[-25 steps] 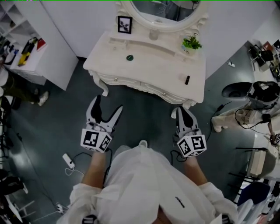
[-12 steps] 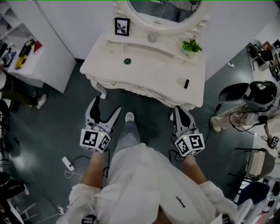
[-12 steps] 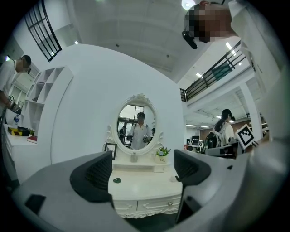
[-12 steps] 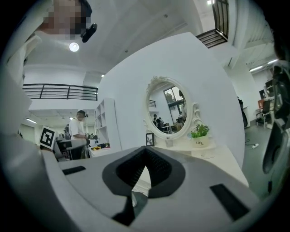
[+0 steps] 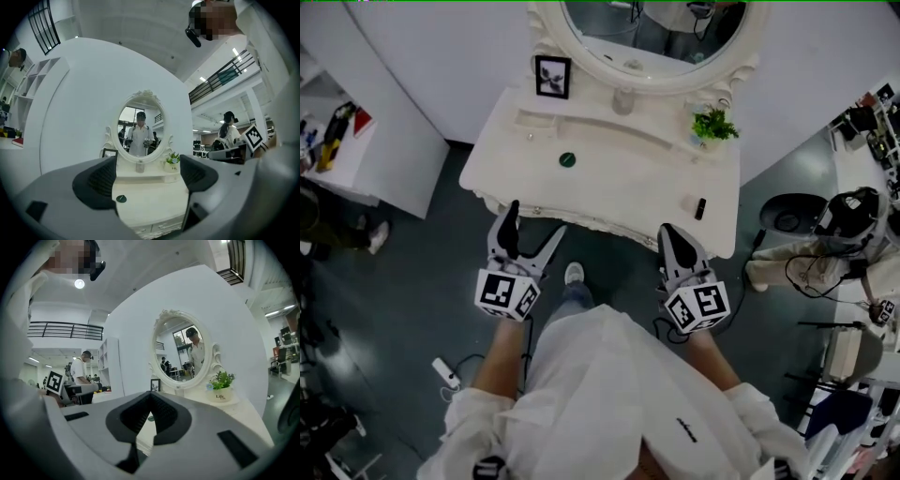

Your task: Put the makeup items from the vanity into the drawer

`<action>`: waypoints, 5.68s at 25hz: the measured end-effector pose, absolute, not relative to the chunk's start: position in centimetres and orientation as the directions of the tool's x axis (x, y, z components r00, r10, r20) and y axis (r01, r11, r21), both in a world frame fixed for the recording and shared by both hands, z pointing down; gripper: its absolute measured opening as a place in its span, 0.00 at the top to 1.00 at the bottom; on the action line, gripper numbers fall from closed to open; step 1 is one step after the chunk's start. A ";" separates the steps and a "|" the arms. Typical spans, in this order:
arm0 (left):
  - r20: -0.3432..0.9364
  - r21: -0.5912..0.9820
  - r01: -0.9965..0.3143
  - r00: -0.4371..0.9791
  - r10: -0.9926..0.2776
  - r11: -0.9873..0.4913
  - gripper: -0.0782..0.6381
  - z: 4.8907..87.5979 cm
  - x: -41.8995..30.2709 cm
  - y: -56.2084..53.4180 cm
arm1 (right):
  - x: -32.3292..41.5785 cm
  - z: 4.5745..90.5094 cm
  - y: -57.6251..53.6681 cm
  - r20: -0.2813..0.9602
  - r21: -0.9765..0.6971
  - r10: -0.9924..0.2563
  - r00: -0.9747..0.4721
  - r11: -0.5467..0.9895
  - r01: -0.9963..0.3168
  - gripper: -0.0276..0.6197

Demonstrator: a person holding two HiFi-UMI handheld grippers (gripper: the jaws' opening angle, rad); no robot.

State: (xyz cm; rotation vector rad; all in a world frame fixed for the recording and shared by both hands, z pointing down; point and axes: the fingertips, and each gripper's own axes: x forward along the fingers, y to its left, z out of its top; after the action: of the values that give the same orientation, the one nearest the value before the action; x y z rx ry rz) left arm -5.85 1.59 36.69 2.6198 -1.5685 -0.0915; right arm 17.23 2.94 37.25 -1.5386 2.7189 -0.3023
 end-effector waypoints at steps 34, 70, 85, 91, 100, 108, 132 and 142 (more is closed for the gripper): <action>0.290 0.143 -0.802 0.594 -0.750 -0.580 0.33 49.0 -7.2 -23.4 | 4.1 45.6 -19.5 0.305 -0.173 -0.795 -0.523 0.494 -0.852 0.93; 0.637 0.130 -0.870 0.441 -0.632 -0.476 0.33 65.7 -3.9 -29.4 | 1.8 61.1 -27.2 0.509 -0.253 -0.626 -0.590 0.547 -0.798 0.93; 0.706 0.084 -0.882 0.381 -0.597 -0.464 0.34 68.1 -3.8 -29.9 | 1.8 62.6 -27.8 0.530 -0.258 -0.617 -0.581 0.536 -0.804 0.93; 0.716 0.065 -0.877 0.374 -0.589 -0.477 0.44 68.2 -3.7 -29.9 | 1.9 62.5 -27.7 0.526 -0.261 -0.619 -0.583 0.536 -0.803 0.93; 0.715 0.056 -0.877 0.368 -0.594 -0.477 0.71 67.9 -3.5 -29.6 | 1.8 62.2 -27.5 0.522 -0.256 -0.621 -0.585 0.540 -0.802 0.93; 0.678 0.057 -0.888 0.370 -0.635 -0.456 0.75 66.3 -4.2 -29.7 | 1.3 61.8 -27.6 0.519 -0.253 -0.616 -0.593 0.551 -0.795 0.93; 0.540 0.088 -0.958 0.276 -0.795 -0.273 0.77 58.1 -11.5 -32.3 | -8.5 56.9 -32.4 0.449 -0.174 -0.565 -0.692 0.705 -0.688 0.93; 0.533 0.062 -0.970 0.231 -0.814 -0.235 0.77 57.7 -14.0 -35.2 | -10.7 56.3 -34.0 0.441 -0.159 -0.545 -0.713 0.734 -0.660 0.93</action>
State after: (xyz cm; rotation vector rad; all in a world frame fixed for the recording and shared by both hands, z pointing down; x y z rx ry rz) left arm -14.02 -35.15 57.70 2.1296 -1.6451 0.5596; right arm -10.66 -33.97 56.30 -1.1813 3.2646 -0.5531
